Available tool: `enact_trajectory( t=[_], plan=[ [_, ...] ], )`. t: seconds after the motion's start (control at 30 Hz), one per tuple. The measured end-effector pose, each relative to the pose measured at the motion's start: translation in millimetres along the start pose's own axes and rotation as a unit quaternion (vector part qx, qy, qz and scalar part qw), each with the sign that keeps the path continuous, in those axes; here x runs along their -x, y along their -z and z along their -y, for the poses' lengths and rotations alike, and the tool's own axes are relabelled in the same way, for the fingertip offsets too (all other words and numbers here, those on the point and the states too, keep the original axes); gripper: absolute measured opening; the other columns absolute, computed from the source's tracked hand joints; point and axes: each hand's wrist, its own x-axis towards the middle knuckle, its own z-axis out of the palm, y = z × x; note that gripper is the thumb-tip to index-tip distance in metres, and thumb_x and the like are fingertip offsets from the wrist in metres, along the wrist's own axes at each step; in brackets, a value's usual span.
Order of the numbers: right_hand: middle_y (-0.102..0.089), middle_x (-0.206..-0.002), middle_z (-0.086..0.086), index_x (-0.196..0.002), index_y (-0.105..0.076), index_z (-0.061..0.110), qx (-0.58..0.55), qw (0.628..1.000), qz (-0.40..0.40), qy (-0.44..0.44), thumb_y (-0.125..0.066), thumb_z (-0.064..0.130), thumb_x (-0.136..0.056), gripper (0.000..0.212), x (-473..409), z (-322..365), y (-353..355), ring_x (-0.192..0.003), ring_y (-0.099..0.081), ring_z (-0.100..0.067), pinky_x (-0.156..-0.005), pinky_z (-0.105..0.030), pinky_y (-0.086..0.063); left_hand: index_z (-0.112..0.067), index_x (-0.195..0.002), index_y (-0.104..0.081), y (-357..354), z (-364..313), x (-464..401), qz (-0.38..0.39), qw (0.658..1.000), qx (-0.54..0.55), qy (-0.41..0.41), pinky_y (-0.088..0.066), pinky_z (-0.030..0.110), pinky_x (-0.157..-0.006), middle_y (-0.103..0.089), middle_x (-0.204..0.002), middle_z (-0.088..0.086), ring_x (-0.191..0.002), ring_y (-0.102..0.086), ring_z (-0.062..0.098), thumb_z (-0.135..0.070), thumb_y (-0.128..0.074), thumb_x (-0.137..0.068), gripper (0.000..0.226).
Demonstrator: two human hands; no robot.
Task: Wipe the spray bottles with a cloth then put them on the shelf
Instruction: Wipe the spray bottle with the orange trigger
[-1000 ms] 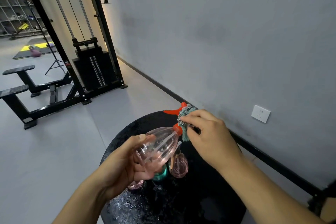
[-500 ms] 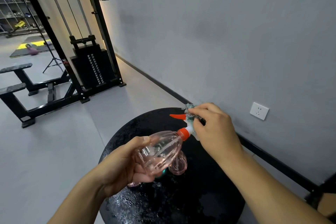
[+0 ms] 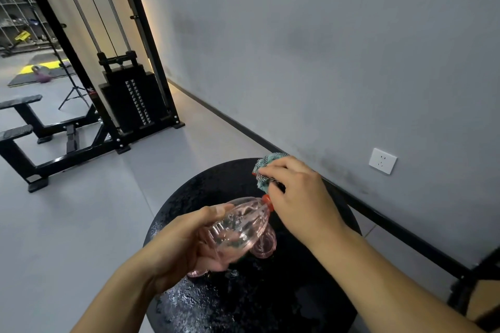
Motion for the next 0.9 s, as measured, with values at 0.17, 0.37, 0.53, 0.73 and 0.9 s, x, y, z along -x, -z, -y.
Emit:
enact_trajectory(
  t=[0.17,0.37,0.53,0.73,0.9],
  plan=[
    [-0.061,-0.119,0.017,-0.125,-0.074,0.026,-0.010,1.000,0.025,0.014,-0.061,0.008,-0.097,0.036,1.6,-1.7,-0.1,-0.114,-0.055,0.000,-0.101,-0.015,-0.046,-0.036,-0.131,-0.074,-3.4,1.0,0.5,-0.017,1.000,-0.001,-0.002,-0.060,0.032,-0.063,-0.076,-0.121,0.023,-0.096,-0.074,0.039,-0.052,-0.069,-0.083,0.051],
    [-0.063,-0.116,0.014,-0.123,-0.076,0.021,-0.004,1.000,-0.022,0.015,-0.064,0.003,-0.095,0.035,2.2,-1.3,1.1,-0.113,-0.057,-0.003,-0.100,-0.012,-0.046,-0.038,-0.129,-0.075,-7.1,-3.7,1.6,-0.016,1.000,0.019,-0.005,-0.061,0.033,-0.065,-0.076,-0.119,0.026,-0.099,-0.072,0.044,-0.047,-0.072,-0.087,0.043],
    [-0.062,-0.114,0.016,-0.121,-0.076,0.023,-0.007,1.000,-0.002,0.014,-0.065,0.005,-0.095,0.034,0.4,-2.5,2.6,-0.110,-0.057,-0.001,-0.099,-0.013,-0.047,-0.035,-0.127,-0.077,-8.8,-2.0,2.1,-0.036,0.999,0.025,-0.023,-0.061,0.031,-0.060,-0.078,-0.113,0.021,-0.098,-0.074,0.042,-0.044,-0.066,-0.092,0.038],
    [-0.064,-0.116,0.012,-0.118,-0.078,0.020,-0.009,0.998,-0.059,0.011,-0.067,0.003,-0.093,0.033,-1.2,-5.0,5.2,-0.110,-0.060,-0.007,-0.097,-0.020,-0.053,-0.029,-0.131,-0.075,-9.0,-4.1,1.5,-0.059,0.996,0.050,-0.043,-0.062,0.033,-0.061,-0.076,-0.119,0.025,-0.081,-0.073,0.033,-0.039,-0.072,-0.092,0.041],
    [-0.064,-0.112,0.013,-0.115,-0.079,0.019,-0.024,0.993,-0.116,-0.003,-0.069,0.003,-0.093,0.029,-2.3,-6.7,7.9,-0.105,-0.062,-0.003,-0.090,-0.002,-0.045,-0.033,-0.126,-0.078,-18.8,-8.3,3.1,-0.035,0.999,0.031,-0.017,-0.063,0.033,-0.065,-0.077,-0.116,0.024,-0.101,-0.074,0.043,-0.040,-0.057,-0.098,0.035]
  ],
)
